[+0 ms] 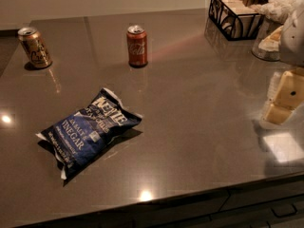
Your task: Move orange can near blue chip bag
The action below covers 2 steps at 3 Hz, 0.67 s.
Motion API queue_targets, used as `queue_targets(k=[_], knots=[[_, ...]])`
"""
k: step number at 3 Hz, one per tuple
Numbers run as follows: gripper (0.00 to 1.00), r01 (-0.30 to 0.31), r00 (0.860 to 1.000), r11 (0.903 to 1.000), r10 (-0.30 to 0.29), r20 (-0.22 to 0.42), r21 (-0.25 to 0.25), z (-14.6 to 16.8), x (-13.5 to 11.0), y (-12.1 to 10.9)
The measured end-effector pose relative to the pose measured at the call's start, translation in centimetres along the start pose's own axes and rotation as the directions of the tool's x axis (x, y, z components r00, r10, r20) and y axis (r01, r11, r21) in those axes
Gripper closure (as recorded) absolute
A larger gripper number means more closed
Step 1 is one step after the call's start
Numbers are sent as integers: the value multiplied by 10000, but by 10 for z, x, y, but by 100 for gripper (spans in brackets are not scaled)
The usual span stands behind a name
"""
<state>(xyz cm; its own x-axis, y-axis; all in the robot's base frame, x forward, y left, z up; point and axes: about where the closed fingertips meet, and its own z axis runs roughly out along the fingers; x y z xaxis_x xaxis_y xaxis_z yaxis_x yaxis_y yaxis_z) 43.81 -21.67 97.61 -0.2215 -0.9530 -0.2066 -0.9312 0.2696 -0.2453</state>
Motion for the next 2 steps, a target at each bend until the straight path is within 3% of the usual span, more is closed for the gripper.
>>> queue_targets(k=[1, 2], knots=[[0, 0, 10000, 10000, 0, 1, 2, 0, 0, 0], [0, -178, 9981, 9997, 188, 591, -166, 7, -31, -13]])
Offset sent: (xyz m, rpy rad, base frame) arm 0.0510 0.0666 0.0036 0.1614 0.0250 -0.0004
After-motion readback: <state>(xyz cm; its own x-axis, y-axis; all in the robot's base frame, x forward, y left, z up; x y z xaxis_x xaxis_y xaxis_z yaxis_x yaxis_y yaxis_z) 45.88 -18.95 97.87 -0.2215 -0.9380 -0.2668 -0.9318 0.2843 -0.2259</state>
